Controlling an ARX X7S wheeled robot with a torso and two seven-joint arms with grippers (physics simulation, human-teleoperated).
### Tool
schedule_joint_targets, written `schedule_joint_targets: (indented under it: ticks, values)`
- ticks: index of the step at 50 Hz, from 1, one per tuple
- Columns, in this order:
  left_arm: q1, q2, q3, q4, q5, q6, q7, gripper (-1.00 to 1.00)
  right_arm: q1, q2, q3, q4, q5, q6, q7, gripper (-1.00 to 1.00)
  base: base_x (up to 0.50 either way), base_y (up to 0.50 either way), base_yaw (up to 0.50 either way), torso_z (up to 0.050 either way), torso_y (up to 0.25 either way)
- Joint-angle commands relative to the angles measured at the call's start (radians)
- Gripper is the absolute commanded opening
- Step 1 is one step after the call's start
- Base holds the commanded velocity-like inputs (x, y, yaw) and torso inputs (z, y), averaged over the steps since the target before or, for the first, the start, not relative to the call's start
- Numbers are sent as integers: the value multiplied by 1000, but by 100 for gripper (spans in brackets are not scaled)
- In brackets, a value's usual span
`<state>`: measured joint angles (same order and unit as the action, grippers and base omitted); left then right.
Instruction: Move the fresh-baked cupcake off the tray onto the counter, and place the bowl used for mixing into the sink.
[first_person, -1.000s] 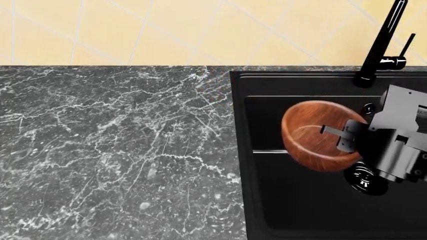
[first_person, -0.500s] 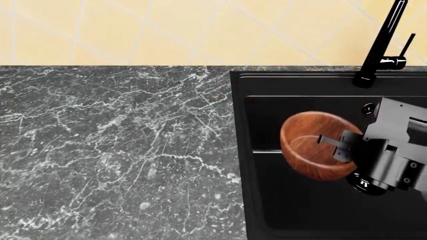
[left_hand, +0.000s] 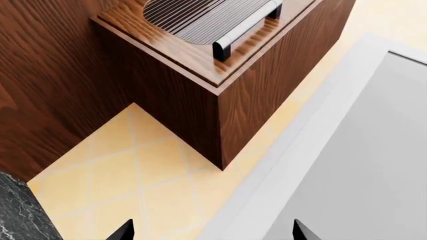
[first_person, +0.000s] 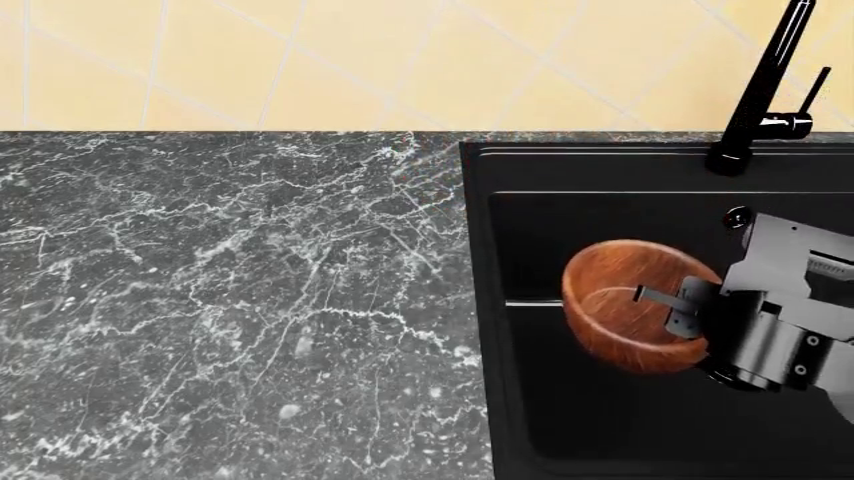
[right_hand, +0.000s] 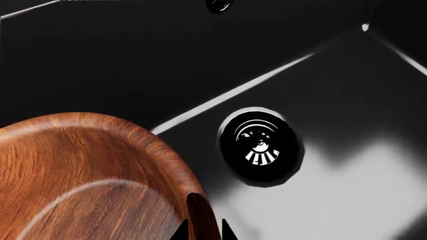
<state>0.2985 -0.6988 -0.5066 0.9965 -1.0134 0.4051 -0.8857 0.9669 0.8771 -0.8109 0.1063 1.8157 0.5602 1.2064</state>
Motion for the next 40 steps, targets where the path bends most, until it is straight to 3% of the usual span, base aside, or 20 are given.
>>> schedule_joint_targets:
  ticks: [1,40]
  values:
    - [2,-3,1,1,2,3,-2,100,-17,-9,3,17,-17,-14,-18,-100,0,0,0,0,0]
    - [3,-16,7,5,7,8,-16,100,-16,-24,-35,55,-28,34,-24,-100,0,0,0,0,0]
